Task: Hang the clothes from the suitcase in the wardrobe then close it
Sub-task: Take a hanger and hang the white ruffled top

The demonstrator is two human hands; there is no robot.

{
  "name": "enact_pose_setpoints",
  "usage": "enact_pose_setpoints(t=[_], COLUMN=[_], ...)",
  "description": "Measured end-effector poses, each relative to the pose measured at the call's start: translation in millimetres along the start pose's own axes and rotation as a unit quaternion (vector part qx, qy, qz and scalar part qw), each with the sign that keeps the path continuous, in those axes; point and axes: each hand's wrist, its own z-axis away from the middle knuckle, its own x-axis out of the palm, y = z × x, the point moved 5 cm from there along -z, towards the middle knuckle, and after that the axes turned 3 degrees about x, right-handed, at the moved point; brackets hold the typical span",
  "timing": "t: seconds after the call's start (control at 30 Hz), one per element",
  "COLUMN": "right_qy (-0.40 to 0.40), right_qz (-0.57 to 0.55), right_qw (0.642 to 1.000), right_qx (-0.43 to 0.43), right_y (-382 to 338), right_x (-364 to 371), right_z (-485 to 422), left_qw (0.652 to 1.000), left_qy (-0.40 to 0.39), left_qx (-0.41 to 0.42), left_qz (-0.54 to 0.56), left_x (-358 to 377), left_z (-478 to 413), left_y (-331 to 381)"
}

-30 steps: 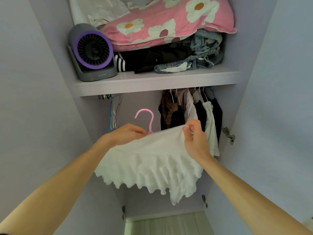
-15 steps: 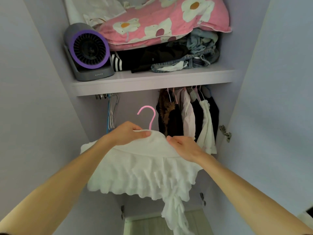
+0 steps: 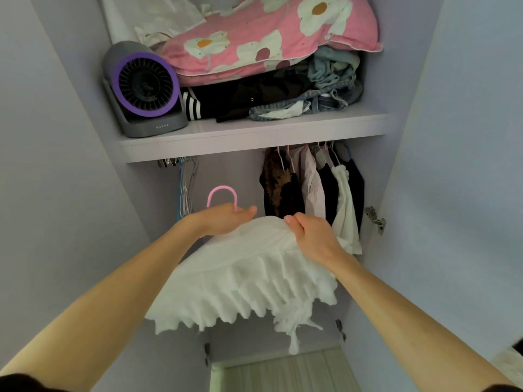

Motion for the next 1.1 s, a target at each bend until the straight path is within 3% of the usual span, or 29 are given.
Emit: enact_pose_setpoints(t=[0.07,0.17,0.27,0.4,0.5,0.67,0.83,0.97,1.03,1.1], right_qy=[0.025,0.034,0.029,-0.001,-0.008,0.072,0.013,-0.036,-0.059,-0.015], right_qz=[0.033,-0.002,-0.124,-0.271,-0.204,-0.081,0.025,0.028,0.01,-0.046], right_qw=[0.999,0.999,0.983,0.929,0.951,0.965,0.948,0.924,0.927,0.941], right_qx=[-0.001,0.028,0.132,0.252,0.233,0.24,0.317,0.38,0.371,0.334], right_y=[16.8,27.4,41.5,80.9,86.1,98.5,118.6,128.7,122.3,109.0], right_x=[-4.4,-8.4,-14.8,-4.9,4.2,-9.5,-2.9,4.9,6.1,0.3], right_z=[-0.7,1.1,5.6,12.7,13.3,16.7,17.2,27.1,25.9,18.4], left_qw=[1.0,0.998,0.99,0.97,0.961,0.972,0.975,0.983,0.984,0.982], left_qy=[-0.008,0.01,0.059,0.121,0.146,0.095,0.113,0.084,0.079,0.079], left_qx=[0.003,0.015,0.005,-0.003,0.005,0.018,-0.001,0.0,0.015,0.019], left_qz=[0.012,0.055,0.13,0.211,0.236,0.213,0.193,0.162,0.16,0.172], left_x=[2.7,4.0,-3.9,-23.5,-33.0,-34.2,-38.8,-34.0,-30.5,-31.5], left_z=[1.4,2.2,1.3,2.5,-0.1,3.0,0.3,2.2,5.8,5.5], left_y=[-0.9,1.4,0.9,-2.2,-9.1,-11.6,-12.2,-16.7,-13.9,-15.8])
